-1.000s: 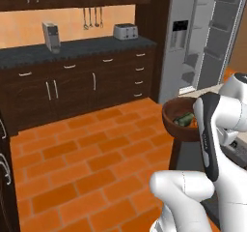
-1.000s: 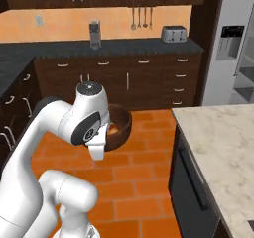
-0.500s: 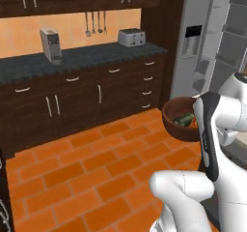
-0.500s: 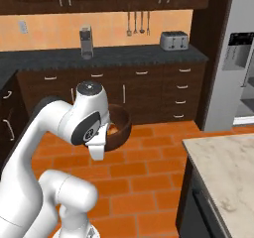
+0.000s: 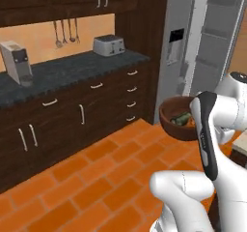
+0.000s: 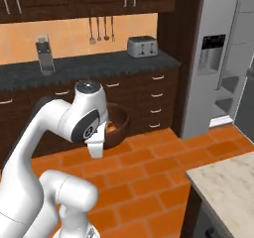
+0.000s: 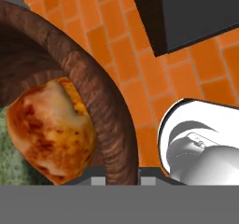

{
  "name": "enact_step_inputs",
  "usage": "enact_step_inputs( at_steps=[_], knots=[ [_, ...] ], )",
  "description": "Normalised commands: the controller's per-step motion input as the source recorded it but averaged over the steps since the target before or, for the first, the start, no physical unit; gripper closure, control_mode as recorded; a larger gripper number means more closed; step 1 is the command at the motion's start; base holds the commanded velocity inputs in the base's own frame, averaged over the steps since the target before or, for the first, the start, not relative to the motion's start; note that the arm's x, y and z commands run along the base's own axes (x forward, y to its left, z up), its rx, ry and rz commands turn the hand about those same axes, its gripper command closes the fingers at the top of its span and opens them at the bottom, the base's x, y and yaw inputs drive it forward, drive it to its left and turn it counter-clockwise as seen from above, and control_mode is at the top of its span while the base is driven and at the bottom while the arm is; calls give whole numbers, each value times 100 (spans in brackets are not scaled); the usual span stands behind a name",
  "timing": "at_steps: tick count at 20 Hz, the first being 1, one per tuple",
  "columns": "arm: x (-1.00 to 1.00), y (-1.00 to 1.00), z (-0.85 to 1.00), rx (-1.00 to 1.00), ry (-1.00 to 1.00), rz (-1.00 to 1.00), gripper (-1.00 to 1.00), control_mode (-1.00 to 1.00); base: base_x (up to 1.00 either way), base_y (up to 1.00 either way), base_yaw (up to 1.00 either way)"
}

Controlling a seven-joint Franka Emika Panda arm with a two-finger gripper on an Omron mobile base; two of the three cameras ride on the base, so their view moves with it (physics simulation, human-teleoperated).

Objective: Pick the chicken drumstick and cucumber from their plates and place them in the bowl. Then put the bowl in the fridge.

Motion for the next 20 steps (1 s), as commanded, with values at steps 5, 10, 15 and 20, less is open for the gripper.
enact_step_inputs(
  at_steps=[5, 10, 15, 20],
  knots=[
    [0, 0, 0, 0, 0, 0, 100, 100, 99, 84, -63],
    [0, 0, 0, 0, 0, 0, 100, 100, 95, 83, -65],
    [0, 0, 0, 0, 0, 0, 100, 100, 97, 88, -59],
    [0, 0, 0, 0, 0, 0, 100, 100, 100, 54, -48]
  ],
)
